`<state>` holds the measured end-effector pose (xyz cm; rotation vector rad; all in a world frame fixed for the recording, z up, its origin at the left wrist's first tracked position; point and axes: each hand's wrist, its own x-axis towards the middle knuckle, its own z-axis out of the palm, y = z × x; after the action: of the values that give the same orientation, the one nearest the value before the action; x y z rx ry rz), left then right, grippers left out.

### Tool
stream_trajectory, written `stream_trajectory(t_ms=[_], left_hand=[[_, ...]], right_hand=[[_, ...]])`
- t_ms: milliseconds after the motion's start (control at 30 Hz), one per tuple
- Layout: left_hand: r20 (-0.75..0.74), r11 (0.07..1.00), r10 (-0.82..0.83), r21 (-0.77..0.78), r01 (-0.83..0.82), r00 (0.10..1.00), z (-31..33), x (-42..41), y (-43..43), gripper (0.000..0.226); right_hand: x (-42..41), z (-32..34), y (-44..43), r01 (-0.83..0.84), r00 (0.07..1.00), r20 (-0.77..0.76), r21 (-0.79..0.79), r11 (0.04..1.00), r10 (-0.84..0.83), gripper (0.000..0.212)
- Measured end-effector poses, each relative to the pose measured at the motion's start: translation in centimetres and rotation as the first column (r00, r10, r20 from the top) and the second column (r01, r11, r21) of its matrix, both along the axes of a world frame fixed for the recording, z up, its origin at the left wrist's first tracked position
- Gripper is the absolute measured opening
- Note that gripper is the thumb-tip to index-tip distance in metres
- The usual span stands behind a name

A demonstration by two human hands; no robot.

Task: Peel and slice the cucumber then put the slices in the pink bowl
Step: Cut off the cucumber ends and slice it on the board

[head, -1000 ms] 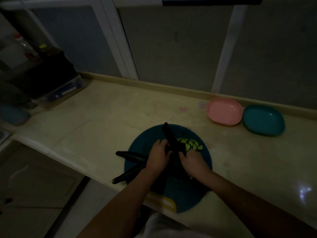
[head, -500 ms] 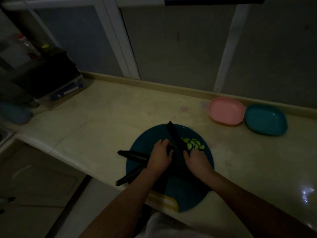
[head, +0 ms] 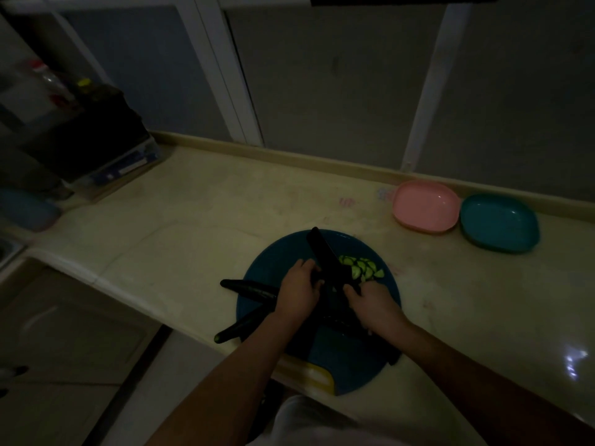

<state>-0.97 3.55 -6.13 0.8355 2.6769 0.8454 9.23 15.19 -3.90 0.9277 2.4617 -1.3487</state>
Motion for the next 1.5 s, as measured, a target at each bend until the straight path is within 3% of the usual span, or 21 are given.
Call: stream_trajectory(t_ms=[500, 833, 1100, 1233, 1500], left_hand=[[-0.019, 0.999, 0.034, -0.012, -0.034, 0.999, 0.2, 0.7, 0.3, 0.013], [-0.012, 0.999, 0.045, -0.002, -0.045, 0.999, 0.1, 0.6, 0.1, 0.014], [-0.065, 0.998, 0.029, -0.049, -0.032, 0.997, 0.0, 0.7, -0.7, 0.019], [-0.027, 1.000, -0.018, -0.018, 0.017, 0.999, 0.0, 0.6, -1.2, 0.022], [0.001, 0.999, 0.036, 0.019, -0.036, 0.999, 0.0, 0.4, -0.6, 0.023]], right_hand=[[-0.3, 0.6, -1.2, -0.007, 1.000, 0.003, -0.030, 1.000, 0.007, 0.046], [-1.3, -0.1, -1.9, -0.081, 0.997, 0.012, 0.086, 0.993, 0.080, 0.046], [-0.2, -0.5, 0.2, -0.045, 0.999, 0.030, 0.138, 0.989, 0.041, 0.048], [-0.2, -0.6, 0.3, -0.023, 1.000, 0.014, 0.129, 0.991, 0.021, 0.047], [-0.2, -0.3, -0.1, -0.034, 0.999, -0.014, 0.078, 0.996, 0.035, 0.046]])
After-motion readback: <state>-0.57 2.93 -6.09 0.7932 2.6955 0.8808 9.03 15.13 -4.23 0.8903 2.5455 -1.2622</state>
